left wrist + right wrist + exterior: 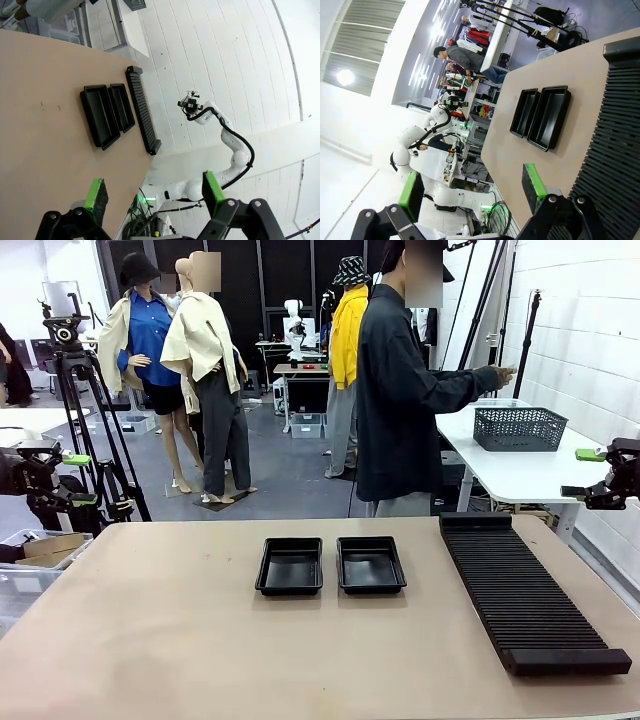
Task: Inspect and transfer BCBs to ESD trays.
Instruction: Pick up the Blank PCB from the PCB Rack and place it in the left ESD tray.
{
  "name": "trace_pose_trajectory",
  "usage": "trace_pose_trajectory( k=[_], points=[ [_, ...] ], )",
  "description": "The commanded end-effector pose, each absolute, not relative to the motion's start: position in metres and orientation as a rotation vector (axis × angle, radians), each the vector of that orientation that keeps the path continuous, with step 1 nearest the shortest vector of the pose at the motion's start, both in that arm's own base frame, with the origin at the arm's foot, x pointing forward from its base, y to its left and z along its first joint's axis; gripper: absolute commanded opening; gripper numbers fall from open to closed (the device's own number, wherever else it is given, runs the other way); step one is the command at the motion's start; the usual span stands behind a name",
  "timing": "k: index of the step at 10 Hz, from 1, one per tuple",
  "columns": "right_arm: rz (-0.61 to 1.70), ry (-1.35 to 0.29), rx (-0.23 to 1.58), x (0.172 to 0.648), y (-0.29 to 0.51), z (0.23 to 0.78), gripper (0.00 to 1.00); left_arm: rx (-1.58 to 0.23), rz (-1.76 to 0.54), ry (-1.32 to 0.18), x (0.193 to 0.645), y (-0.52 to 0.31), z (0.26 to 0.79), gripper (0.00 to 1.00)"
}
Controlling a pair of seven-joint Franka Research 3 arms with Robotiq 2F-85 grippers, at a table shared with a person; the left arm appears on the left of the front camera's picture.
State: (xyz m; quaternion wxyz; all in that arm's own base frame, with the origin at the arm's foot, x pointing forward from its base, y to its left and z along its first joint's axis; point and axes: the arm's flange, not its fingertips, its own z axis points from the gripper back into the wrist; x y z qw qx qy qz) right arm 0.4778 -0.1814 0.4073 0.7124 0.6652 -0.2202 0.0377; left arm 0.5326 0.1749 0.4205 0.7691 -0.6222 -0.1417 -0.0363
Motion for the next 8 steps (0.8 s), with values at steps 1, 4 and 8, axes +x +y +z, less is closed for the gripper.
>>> trace_pose_trajectory(
  k=[1,4,8],
  points=[
    [0.079,-0.487,1.477,0.4769,-0.1811,0.4062,1.00,-1.352,-0.068,-0.302,0.5326,0.1750,0.4232,1.00],
    [0.079,-0.487,1.477,0.4769,-0.1811,0.4062,1.00,-1.352,-0.068,-0.302,0.5326,0.1750,0.4232,1.00],
    [0.079,-0.487,1.477,0.4769,-0.1811,0.4062,1.00,-1.352,-0.068,-0.302,0.5326,0.1750,0.4232,1.00]
  ],
)
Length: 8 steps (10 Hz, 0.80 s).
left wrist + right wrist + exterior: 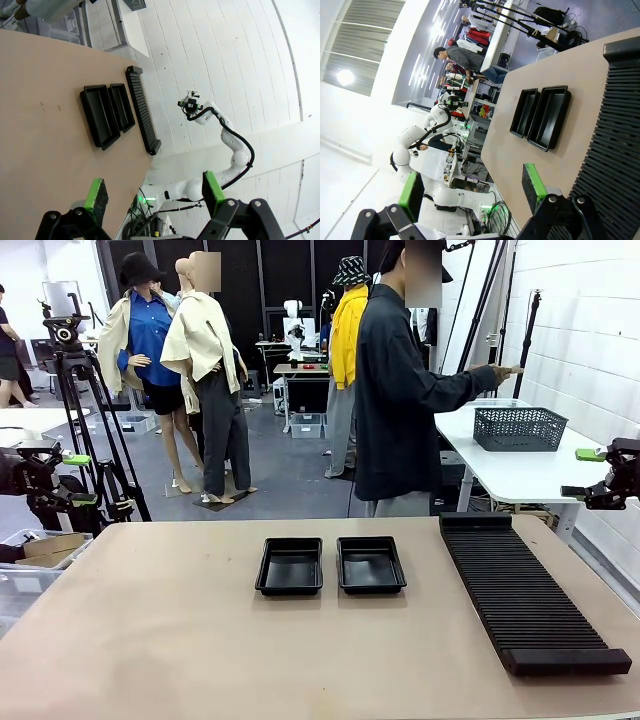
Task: Inspect and transfer BCBs to ESD trays.
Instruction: Pick up the Blank PCB from the PCB Rack and place it in the left ESD tray.
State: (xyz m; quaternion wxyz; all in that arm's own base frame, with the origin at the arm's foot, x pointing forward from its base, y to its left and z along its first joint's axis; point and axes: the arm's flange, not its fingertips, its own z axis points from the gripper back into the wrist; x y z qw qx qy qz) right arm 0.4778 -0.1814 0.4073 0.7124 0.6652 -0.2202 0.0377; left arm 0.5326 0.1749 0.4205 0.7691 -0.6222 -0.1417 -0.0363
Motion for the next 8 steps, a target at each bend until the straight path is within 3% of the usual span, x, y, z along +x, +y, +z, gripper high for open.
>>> trace_pose_trajectory(
  k=[1,8],
  points=[
    [0.079,-0.487,1.477,0.4769,-0.1811,0.4062,1.00,-1.352,-0.068,-0.302,0.5326,0.1750,0.4232,1.00],
    [0.079,-0.487,1.477,0.4769,-0.1811,0.4062,1.00,-1.352,-0.068,-0.302,0.5326,0.1750,0.4232,1.00]
  ],
)
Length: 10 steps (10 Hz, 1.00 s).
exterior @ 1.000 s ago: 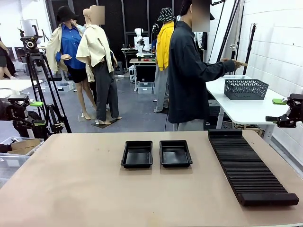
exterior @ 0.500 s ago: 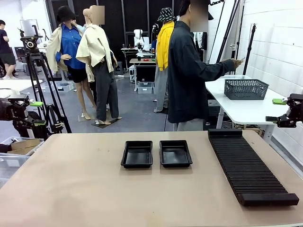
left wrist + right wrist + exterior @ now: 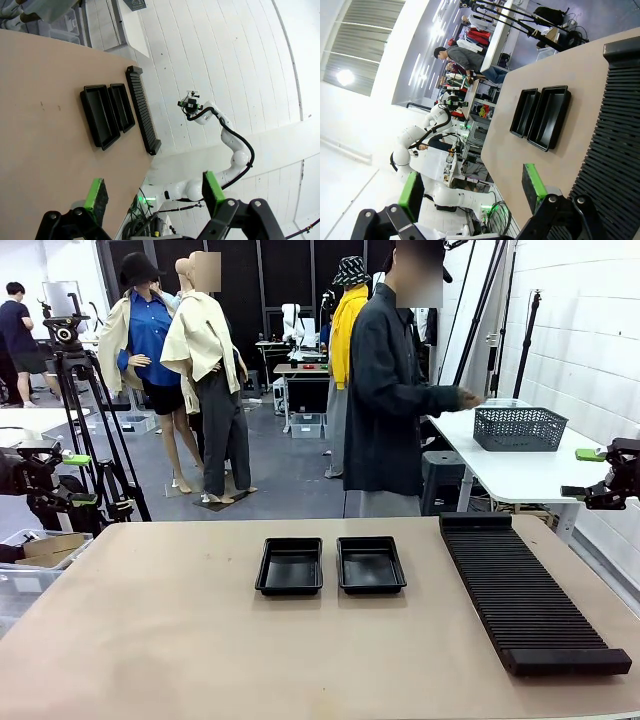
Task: Inspect and transfer BCBs to ESD trays.
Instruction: Pick up the Blank PCB from the PCB Rack and place it in the left ESD tray.
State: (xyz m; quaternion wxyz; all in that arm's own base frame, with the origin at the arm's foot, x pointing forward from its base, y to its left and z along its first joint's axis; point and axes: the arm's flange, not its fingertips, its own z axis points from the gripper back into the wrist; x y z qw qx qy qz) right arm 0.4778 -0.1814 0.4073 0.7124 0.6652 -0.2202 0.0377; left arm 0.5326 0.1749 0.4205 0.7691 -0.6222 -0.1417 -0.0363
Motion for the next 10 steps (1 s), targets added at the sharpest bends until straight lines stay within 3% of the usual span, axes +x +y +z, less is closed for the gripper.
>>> trace_pose_trajectory(
  k=[1,10],
  points=[
    [0.079,-0.487,1.477,0.4769,-0.1811,0.4062,1.00,-1.352,-0.068,-0.302,0.5326,0.1750,0.4232,1.00],
    [0.079,-0.487,1.477,0.4769,-0.1811,0.4062,1.00,-1.352,-0.068,-0.302,0.5326,0.1750,0.4232,1.00]
  ],
)
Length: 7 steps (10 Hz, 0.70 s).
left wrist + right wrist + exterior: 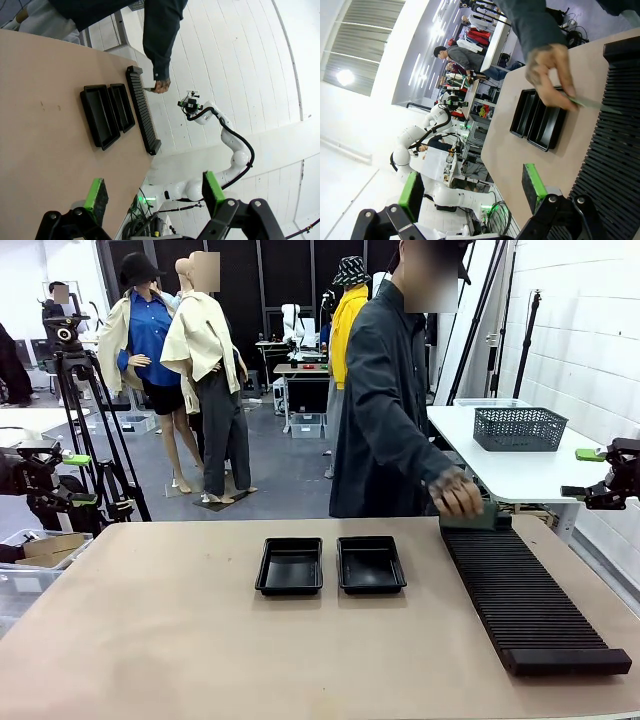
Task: Inspect and transfer BCBs to ESD trays.
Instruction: Pick up the Blank PCB from the PCB Rack and place it in the left ESD tray.
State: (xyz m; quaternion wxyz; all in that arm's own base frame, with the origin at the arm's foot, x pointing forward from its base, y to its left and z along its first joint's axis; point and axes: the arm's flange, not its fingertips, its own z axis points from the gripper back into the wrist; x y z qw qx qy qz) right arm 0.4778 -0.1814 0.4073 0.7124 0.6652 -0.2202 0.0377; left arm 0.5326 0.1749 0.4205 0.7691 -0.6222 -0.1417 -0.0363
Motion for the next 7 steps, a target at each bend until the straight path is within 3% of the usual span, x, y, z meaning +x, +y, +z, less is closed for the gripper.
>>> trace_pose_trajectory(
  k=[1,7],
  points=[
    [0.079,-0.487,1.477,0.4769,-0.1811,0.4062,1.00,-1.352,-0.068,-0.302,0.5326,0.1750,0.4232,1.00],
    [0.079,-0.487,1.477,0.4769,-0.1811,0.4062,1.00,-1.352,-0.068,-0.302,0.5326,0.1750,0.4232,1.00]
  ],
)
